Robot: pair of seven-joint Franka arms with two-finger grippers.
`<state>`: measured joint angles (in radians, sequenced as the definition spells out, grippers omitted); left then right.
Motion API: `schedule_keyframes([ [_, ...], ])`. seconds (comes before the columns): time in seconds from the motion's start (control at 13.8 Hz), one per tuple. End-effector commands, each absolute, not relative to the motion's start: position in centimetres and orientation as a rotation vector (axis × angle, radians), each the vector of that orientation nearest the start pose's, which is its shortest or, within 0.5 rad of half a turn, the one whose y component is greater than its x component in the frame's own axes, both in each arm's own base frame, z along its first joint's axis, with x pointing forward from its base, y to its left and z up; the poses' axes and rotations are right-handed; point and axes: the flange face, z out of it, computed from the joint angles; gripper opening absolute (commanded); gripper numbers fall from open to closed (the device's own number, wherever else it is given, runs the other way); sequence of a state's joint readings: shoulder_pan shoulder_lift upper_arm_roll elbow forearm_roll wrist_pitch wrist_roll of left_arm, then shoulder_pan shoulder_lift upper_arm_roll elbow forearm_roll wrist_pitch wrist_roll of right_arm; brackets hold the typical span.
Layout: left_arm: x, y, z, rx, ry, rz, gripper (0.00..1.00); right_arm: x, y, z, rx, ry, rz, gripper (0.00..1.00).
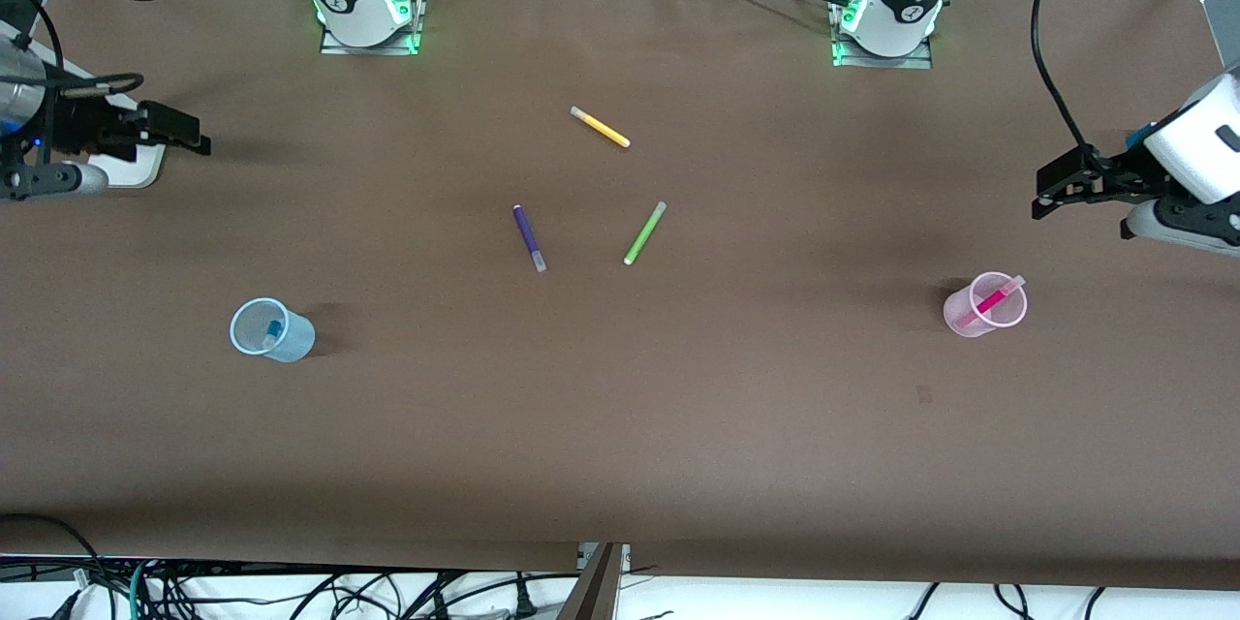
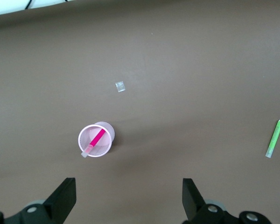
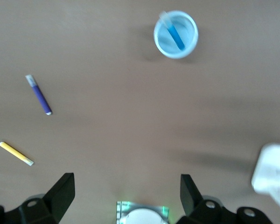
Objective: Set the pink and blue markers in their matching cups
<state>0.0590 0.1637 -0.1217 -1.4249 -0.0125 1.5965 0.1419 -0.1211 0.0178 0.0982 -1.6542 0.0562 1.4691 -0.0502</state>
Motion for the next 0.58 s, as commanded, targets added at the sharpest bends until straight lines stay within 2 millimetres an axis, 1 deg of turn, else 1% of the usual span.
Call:
schedule_keyframes([
  [0.0, 58.3, -3.6, 60.7, -3.166, 0.295, -0.034, 1.00, 53.4, -0.9, 56.8, -3.106, 0.005, 0.327, 1.00],
  [0.07, 57.8, -3.4, 60.9, -3.169, 0.287, -0.034, 1.00, 53.4, -1.0, 57.2, -3.117, 0.012, 0.321, 1.00],
  [0.15, 57.5, -3.2, 60.8, -3.169, 0.282, -0.030, 1.00, 53.2, -1.1, 58.8, -3.132, 0.015, 0.273, 1.00],
  [0.29, 57.5, -3.4, 60.7, -3.169, 0.287, -0.027, 1.00, 53.2, -1.9, 60.0, -3.135, 0.020, 0.234, 1.00],
  [0.36, 57.5, -3.3, 60.7, -3.169, 0.290, -0.030, 1.00, 52.8, -2.8, 60.8, -3.130, 0.055, 0.210, 1.00],
  [0.44, 57.6, -3.2, 60.8, -3.176, 0.290, -0.033, 1.00, 52.8, -2.9, 61.6, -3.134, 0.051, 0.183, 1.00],
  [0.51, 57.7, -3.2, 60.9, -3.221, 0.274, -0.039, 1.00, 52.7, -2.9, 62.2, -3.139, 0.051, 0.177, 1.00],
])
